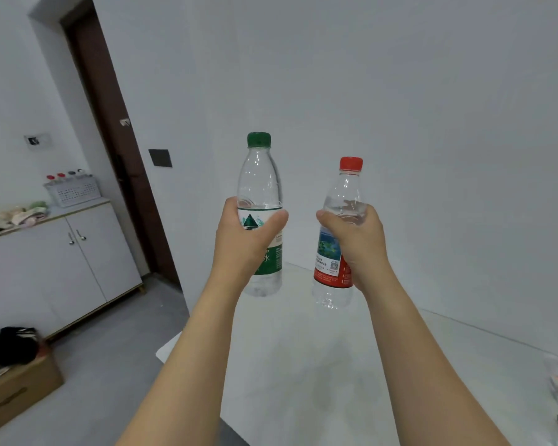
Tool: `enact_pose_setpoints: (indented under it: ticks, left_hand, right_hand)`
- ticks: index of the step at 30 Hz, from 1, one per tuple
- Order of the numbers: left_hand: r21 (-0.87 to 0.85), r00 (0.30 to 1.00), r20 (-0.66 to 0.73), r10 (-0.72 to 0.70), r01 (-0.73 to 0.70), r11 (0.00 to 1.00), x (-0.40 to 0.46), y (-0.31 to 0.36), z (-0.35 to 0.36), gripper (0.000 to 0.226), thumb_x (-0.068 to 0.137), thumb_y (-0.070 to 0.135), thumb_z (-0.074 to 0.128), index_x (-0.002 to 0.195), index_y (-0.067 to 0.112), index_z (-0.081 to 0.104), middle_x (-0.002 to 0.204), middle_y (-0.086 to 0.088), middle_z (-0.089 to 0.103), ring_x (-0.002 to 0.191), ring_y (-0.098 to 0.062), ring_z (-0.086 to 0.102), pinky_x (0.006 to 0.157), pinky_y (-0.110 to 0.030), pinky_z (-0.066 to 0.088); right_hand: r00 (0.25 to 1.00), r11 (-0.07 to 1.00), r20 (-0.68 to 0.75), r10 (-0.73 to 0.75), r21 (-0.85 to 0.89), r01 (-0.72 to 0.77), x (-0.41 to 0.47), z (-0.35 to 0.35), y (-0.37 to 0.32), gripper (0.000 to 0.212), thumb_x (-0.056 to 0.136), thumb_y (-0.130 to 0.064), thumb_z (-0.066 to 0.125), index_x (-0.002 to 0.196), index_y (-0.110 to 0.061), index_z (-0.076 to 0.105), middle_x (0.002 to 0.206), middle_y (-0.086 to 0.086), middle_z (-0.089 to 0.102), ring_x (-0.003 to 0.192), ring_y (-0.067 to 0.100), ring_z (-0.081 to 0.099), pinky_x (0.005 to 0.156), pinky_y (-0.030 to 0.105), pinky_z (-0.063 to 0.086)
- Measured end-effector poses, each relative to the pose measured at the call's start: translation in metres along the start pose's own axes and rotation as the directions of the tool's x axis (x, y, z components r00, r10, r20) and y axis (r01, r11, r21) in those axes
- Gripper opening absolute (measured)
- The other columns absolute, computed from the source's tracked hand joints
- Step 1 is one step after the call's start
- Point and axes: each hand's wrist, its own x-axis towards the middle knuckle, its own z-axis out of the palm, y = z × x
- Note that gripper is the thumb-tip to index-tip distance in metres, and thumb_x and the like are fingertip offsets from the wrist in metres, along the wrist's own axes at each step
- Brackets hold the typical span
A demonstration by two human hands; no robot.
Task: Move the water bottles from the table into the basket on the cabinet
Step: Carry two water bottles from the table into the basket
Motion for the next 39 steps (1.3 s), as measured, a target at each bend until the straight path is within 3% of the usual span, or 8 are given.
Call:
enact_pose_setpoints:
  ticks: [5,12,19,25,31,35,39]
  left_hand:
    - [0.093,0.997,-0.063,-0.04,0.046,0.995,0.003,-0.013,-0.074,0.036,0.068,0.038,0.078,0.093,0.035,0.053,0.082,0.017,0.067,0.073,0.003,0.066,0.055,-0.017,0.047]
    - [0.078,0.981,-0.177,-0.08,0.095,0.992,0.032,-0.042,-0.139,0.056,0.059,0.06,0.076,0.103,0.033,0.056,0.097,0.009,0.068,0.09,-0.012,0.068,0.074,-0.037,0.056]
    - [0.109,0.979,-0.195,-0.067,0.09,0.99,0.109,-0.081,-0.185,0.047,0.057,0.054,0.077,0.094,0.037,0.053,0.093,0.009,0.067,0.083,-0.01,0.069,0.064,-0.031,0.052]
    - [0.138,0.979,-0.182,-0.09,0.116,0.984,0.187,-0.134,-0.214,0.051,0.057,0.051,0.077,0.097,0.034,0.052,0.096,0.006,0.067,0.083,-0.013,0.069,0.062,-0.031,0.053]
    - [0.131,0.961,-0.262,-0.086,0.124,0.984,0.263,-0.171,-0.261,0.055,0.053,0.055,0.078,0.099,0.038,0.051,0.098,0.008,0.066,0.085,-0.012,0.069,0.067,-0.035,0.056]
    - [0.153,0.958,-0.274,-0.078,0.124,0.981,0.304,-0.192,-0.296,0.055,0.053,0.056,0.078,0.098,0.039,0.051,0.096,0.011,0.065,0.082,-0.008,0.068,0.062,-0.029,0.052]
    - [0.126,0.951,-0.292,-0.106,0.148,0.981,0.341,-0.23,-0.324,0.059,0.054,0.056,0.077,0.101,0.033,0.05,0.099,0.005,0.066,0.088,-0.016,0.069,0.07,-0.039,0.058]
  right_hand:
    - [0.999,0.999,-0.007,-0.049,0.016,0.049,-0.015,0.062,0.006,0.055,0.06,-0.053,0.083,0.104,-0.031,0.06,0.098,-0.005,0.072,0.086,0.015,0.072,0.08,0.043,0.059]
    - [0.998,0.997,-0.028,-0.06,0.037,0.061,-0.007,0.125,0.024,0.047,0.058,-0.052,0.082,0.096,-0.033,0.061,0.089,-0.012,0.073,0.08,0.009,0.072,0.074,0.036,0.058]
    - [0.998,0.999,-0.05,-0.033,0.026,0.034,0.028,0.195,0.068,0.052,0.06,-0.06,0.078,0.099,-0.029,0.062,0.091,-0.008,0.073,0.081,0.01,0.072,0.08,0.042,0.059]
    - [0.999,0.998,-0.006,-0.044,0.04,0.044,0.086,0.28,0.104,0.052,0.058,-0.058,0.078,0.098,-0.029,0.062,0.091,-0.008,0.073,0.083,0.01,0.071,0.084,0.045,0.058]
    - [0.998,0.998,0.046,-0.047,0.054,0.045,0.14,0.363,0.138,0.048,0.06,-0.059,0.079,0.097,-0.034,0.062,0.092,-0.011,0.072,0.084,0.009,0.071,0.08,0.042,0.059]
    - [0.997,1.0,0.072,-0.02,0.006,0.02,0.165,0.41,0.16,0.056,0.062,-0.06,0.077,0.107,-0.032,0.059,0.102,-0.008,0.07,0.092,0.013,0.07,0.082,0.041,0.058]
    - [0.997,0.999,0.07,-0.026,-0.016,0.028,0.185,0.458,0.182,0.052,0.063,-0.059,0.077,0.105,-0.034,0.06,0.099,-0.011,0.071,0.087,0.006,0.07,0.074,0.032,0.057]
